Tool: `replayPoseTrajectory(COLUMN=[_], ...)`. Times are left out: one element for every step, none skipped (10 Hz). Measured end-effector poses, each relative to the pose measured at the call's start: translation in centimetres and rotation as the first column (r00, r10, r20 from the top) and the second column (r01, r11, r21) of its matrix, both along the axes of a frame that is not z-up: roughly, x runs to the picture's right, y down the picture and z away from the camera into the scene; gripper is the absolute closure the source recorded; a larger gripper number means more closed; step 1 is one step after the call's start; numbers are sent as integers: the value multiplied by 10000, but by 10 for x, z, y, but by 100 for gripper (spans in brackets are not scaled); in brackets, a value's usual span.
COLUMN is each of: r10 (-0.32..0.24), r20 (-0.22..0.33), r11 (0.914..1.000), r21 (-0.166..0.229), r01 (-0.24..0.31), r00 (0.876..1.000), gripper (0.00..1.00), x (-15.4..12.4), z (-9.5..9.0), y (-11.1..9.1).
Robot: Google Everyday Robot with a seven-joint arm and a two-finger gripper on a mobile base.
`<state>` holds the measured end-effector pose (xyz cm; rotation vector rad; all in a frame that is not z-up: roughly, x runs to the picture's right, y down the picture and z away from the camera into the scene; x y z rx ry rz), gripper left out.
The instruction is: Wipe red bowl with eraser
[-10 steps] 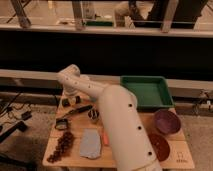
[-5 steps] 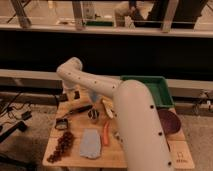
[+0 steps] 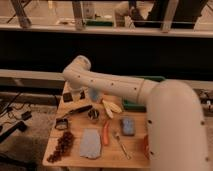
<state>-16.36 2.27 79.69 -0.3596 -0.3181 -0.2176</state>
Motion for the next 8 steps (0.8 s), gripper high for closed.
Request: replayPoseTrajectory(r10=[154,334,518,739,1145,1423,1806,2162], r20=[-87,-176,-260,-325,-446,-545,-684,-801], r11=[9998,9989,9977,9961,9922,9886,9823,9752], r21=[157,349,452,506,547,572,625,667], r01=[-153,-328,-506,-723,-1120,-1392,-1765,-2112], r00=[9998,9993,9983,9967,9924,9883,9812,9730], gripper=[90,90,90,90,90,90,90,90], x=[18,36,51,63,82,95,113,129], z=[-17,-35,-44,-48,-51,-53,-55,-58], y=[7,13,17,19,22,24,27,31])
